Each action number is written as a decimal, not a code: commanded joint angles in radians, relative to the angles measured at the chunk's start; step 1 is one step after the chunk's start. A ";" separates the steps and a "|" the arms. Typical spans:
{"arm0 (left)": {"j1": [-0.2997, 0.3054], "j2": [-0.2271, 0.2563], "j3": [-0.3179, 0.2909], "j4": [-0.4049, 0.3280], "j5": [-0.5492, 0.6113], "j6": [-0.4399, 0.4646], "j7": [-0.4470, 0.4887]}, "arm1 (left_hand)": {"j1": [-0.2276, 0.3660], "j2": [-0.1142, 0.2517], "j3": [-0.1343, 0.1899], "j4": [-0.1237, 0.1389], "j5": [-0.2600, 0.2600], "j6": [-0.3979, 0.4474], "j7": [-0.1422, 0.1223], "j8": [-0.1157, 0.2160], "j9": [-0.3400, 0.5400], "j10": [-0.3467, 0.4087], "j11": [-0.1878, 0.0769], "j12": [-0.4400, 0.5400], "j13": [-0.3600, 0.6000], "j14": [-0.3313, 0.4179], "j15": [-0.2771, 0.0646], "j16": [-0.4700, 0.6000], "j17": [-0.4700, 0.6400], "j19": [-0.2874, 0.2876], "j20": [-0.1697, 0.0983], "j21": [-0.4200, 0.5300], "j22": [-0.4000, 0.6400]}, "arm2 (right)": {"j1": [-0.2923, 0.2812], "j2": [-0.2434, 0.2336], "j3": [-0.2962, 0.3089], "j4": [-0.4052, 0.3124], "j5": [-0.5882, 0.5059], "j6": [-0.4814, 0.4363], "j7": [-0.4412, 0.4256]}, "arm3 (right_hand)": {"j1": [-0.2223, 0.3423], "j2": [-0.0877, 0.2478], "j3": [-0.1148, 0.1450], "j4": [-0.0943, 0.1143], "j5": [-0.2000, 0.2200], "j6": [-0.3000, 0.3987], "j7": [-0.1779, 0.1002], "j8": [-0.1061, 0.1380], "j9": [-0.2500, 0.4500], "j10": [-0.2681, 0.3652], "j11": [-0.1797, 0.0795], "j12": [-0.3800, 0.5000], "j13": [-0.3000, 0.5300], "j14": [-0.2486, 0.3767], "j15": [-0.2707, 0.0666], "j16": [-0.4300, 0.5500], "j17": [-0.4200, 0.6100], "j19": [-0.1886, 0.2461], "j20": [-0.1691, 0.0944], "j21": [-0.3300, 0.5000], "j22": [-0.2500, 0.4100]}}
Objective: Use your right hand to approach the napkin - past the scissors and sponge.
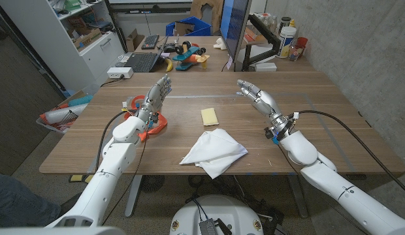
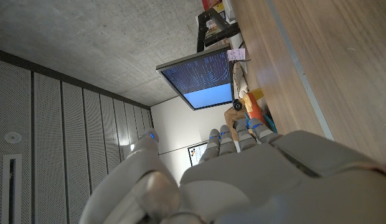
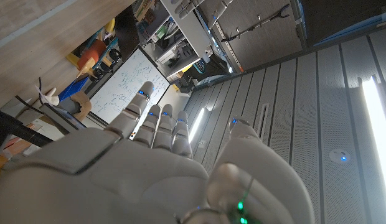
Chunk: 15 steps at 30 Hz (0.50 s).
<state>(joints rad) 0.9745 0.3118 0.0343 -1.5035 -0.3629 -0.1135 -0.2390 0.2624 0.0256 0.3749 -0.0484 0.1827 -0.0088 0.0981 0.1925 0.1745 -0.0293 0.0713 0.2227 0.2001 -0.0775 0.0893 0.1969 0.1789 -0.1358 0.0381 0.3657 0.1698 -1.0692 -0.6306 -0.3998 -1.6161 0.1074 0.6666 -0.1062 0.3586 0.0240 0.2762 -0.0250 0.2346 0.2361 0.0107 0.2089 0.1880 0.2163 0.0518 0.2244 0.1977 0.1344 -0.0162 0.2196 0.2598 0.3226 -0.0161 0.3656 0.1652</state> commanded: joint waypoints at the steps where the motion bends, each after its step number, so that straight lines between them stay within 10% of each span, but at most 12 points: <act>1: -0.017 -0.003 -0.001 0.010 0.005 0.008 -0.008 | 0.002 0.008 0.003 -0.006 0.000 0.005 0.002 -0.003 0.004 0.000 -0.002 -0.003 -0.001 0.004 0.002 -0.004 0.004 -0.004 0.008 -0.005 0.004 | 0.014 0.006 -0.011 0.018 -0.065 0.039 -0.024 | -0.006 -0.003 0.005 -0.006 0.008 0.017 -0.004 0.011 0.006 0.018 -0.005 0.007 0.002 0.017 -0.002 0.002 -0.001 0.011 -0.001 -0.006 0.003; 15: -0.027 -0.008 0.004 0.025 0.016 0.007 -0.011 | 0.001 0.010 0.002 -0.007 0.000 0.008 0.002 -0.003 0.004 0.001 -0.001 -0.004 -0.001 0.004 0.002 -0.004 0.004 -0.003 0.010 -0.010 0.004 | -0.012 -0.013 0.015 -0.040 -0.300 0.045 -0.121 | -0.004 -0.002 0.007 -0.010 0.014 0.034 -0.015 0.014 0.006 0.037 -0.014 0.010 0.002 0.030 -0.011 0.005 -0.006 0.020 -0.003 -0.014 0.003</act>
<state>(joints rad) 0.9564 0.3077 0.0346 -1.4881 -0.3553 -0.1090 -0.2469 0.2624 0.0255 0.3749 -0.0483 0.1828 -0.0089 0.0981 0.1924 0.1745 -0.0293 0.0713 0.2227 0.2001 -0.0775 0.0893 0.1969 0.1789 -0.1333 0.0406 0.3585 0.1698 -1.0651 -0.6296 -0.4039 -1.6161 -0.0227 0.7045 -0.1571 0.3585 0.0240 0.2804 -0.0290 0.2423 0.2576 0.0001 0.2177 0.1880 0.2396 0.0429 0.2323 0.1976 0.1524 -0.0234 0.2196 0.2543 0.3316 -0.0180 0.3578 0.1652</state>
